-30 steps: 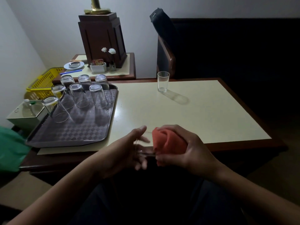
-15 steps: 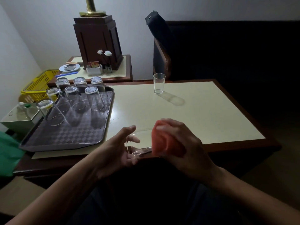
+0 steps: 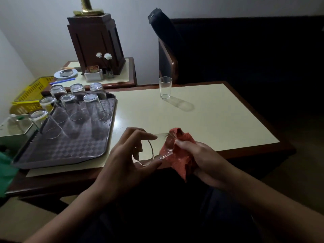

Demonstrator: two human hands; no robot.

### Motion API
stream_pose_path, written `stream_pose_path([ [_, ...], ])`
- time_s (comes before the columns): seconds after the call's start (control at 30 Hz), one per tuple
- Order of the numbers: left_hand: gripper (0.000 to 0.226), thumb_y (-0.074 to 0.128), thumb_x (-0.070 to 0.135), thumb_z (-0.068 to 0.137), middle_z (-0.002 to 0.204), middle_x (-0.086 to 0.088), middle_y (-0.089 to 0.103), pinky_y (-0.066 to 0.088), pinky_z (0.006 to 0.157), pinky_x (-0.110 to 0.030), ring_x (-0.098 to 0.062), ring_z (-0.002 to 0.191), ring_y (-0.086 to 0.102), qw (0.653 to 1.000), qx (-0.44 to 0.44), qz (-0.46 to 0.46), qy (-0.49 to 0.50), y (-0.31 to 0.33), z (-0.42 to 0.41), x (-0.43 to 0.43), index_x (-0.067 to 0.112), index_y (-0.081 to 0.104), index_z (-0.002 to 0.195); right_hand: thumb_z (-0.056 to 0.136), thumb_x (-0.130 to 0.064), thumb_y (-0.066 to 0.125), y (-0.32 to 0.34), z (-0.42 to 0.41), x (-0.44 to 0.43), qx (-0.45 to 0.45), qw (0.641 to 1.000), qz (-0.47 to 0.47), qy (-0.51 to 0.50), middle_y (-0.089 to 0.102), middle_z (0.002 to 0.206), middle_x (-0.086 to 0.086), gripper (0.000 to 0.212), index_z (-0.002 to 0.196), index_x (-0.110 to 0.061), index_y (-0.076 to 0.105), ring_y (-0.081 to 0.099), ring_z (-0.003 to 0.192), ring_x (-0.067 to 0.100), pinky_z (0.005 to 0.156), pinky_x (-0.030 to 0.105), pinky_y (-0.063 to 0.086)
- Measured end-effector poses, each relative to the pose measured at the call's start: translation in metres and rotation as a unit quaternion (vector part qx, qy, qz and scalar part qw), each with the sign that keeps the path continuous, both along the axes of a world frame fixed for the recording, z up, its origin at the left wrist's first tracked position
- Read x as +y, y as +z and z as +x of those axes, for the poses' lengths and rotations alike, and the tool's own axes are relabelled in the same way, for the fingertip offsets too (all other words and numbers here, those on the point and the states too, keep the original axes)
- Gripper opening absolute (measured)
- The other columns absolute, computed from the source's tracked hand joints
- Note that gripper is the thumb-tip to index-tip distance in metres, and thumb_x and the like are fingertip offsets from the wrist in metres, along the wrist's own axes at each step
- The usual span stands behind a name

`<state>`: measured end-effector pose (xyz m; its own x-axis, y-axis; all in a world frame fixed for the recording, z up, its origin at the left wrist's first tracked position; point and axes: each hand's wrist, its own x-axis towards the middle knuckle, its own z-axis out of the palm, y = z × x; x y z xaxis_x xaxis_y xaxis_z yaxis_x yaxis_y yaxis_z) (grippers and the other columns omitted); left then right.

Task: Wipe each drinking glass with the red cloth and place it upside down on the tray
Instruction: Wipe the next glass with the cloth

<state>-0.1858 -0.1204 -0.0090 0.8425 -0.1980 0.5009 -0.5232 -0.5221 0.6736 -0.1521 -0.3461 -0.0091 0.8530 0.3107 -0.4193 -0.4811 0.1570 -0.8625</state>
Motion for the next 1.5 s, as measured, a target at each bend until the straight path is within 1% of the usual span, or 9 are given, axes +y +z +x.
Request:
stream_pose_path([
  [0.43, 0.049, 0.089, 0.039, 0.076, 0.117, 0.009, 0.060, 0.055, 0.068, -0.030, -0.022, 0.086, 0.062, 1.000, 0.017, -0.010, -0.011, 0.005, -0.005, -0.004, 0.026, 0.067, 0.117, 0.103, -0.039, 0.062, -0.002, 0.002, -0.001, 0.057, 0.997, 0.011, 0.041, 0.075, 0.112, 0.031, 0.052, 0.125, 0.008, 0.067, 0.075, 0.095, 0.037, 0.085, 0.043, 0.065],
  [0.6, 0.055, 0.096, 0.030, 0.065, 0.108, 0.012, 0.062, 0.060, 0.061, -0.031, -0.021, 0.079, 0.065, 0.992, 0.081, -0.092, 0.028, 0.010, -0.007, -0.006, 0.029, 0.065, 0.110, 0.103, -0.028, 0.064, -0.002, 0.005, -0.004, 0.000, 0.997, 0.069, 0.033, 0.061, 0.144, 0.030, 0.046, 0.141, -0.003, 0.061, 0.064, 0.130, 0.042, 0.117, 0.051, 0.047],
  [0.77, 0.053, 0.094, 0.029, 0.071, 0.108, 0.022, 0.060, 0.058, 0.068, -0.023, -0.016, 0.082, 0.065, 0.998, 0.065, -0.021, 0.000, 0.001, -0.013, -0.016, 0.030, 0.063, 0.114, 0.104, -0.050, 0.055, 0.001, 0.006, 0.003, 0.064, 0.993, 0.048, 0.083, 0.069, 0.095, 0.027, 0.066, 0.138, 0.007, 0.049, 0.072, 0.071, 0.031, 0.063, 0.033, 0.062],
  [0.93, 0.056, 0.085, 0.054, 0.069, 0.116, 0.016, 0.063, 0.060, 0.073, -0.030, -0.012, 0.088, 0.068, 0.995, 0.086, 0.030, 0.028, -0.002, -0.008, -0.010, 0.038, 0.058, 0.115, 0.097, -0.071, 0.051, -0.002, 0.004, -0.002, 0.033, 0.991, -0.105, 0.077, 0.055, 0.053, 0.005, 0.067, 0.094, -0.005, 0.061, 0.046, 0.037, 0.010, 0.033, 0.017, 0.032],
  [1.1, 0.061, 0.094, 0.028, 0.070, 0.109, -0.012, 0.073, 0.061, 0.082, -0.046, -0.030, 0.085, 0.076, 0.875, 0.399, -0.268, 0.055, 0.015, -0.001, -0.011, 0.023, 0.061, 0.120, 0.102, -0.043, 0.064, -0.002, 0.000, 0.010, -0.084, 0.993, -0.080, -0.016, 0.065, 0.071, 0.009, 0.037, 0.102, -0.006, 0.069, 0.059, 0.052, 0.015, 0.046, 0.028, 0.042],
  [1.2, 0.047, 0.067, 0.038, 0.086, 0.099, -0.017, 0.072, 0.054, 0.090, -0.047, -0.032, 0.094, 0.071, 0.769, 0.513, -0.381, 0.005, 0.023, 0.002, -0.017, 0.010, 0.061, 0.124, 0.108, -0.027, 0.061, -0.002, -0.004, 0.019, -0.210, 0.975, -0.074, -0.004, 0.077, 0.117, -0.011, 0.030, 0.136, -0.037, 0.064, 0.074, 0.102, 0.006, 0.075, 0.021, 0.056],
  [1.3, 0.043, 0.046, 0.038, 0.095, 0.092, -0.019, 0.072, 0.052, 0.081, -0.040, -0.031, 0.085, 0.069, 0.702, 0.544, -0.458, -0.038, 0.025, 0.001, -0.019, 0.003, 0.065, 0.110, 0.113, -0.032, 0.047, -0.003, -0.023, 0.026, -0.372, 0.915, -0.130, 0.090, 0.050, 0.151, -0.034, 0.043, 0.150, -0.053, 0.038, 0.047, 0.143, -0.007, 0.113, 0.017, 0.043],
  [1.43, 0.069, 0.050, 0.053, 0.098, 0.102, -0.024, 0.065, 0.053, 0.086, -0.041, -0.035, 0.088, 0.065, 0.676, 0.530, -0.511, -0.037, 0.009, 0.007, -0.008, -0.011, 0.057, 0.123, 0.104, -0.067, 0.042, -0.033, -0.041, 0.023, -0.533, 0.773, -0.314, 0.140, 0.015, 0.177, -0.004, 0.085, 0.170, -0.027, 0.006, 0.014, 0.165, 0.016, 0.131, 0.050, 0.024],
  [1.5, 0.079, 0.052, 0.059, 0.099, 0.119, -0.025, 0.060, 0.043, 0.100, -0.048, -0.038, 0.106, 0.057, 0.689, 0.519, -0.505, -0.032, 0.002, 0.008, -0.006, -0.009, 0.055, 0.139, 0.105, -0.068, 0.037, -0.036, -0.039, 0.022, -0.525, 0.781, -0.309, 0.140, 0.006, 0.179, 0.002, 0.089, 0.169, -0.018, 0.002, 0.006, 0.166, 0.015, 0.133, 0.051, 0.019],
])
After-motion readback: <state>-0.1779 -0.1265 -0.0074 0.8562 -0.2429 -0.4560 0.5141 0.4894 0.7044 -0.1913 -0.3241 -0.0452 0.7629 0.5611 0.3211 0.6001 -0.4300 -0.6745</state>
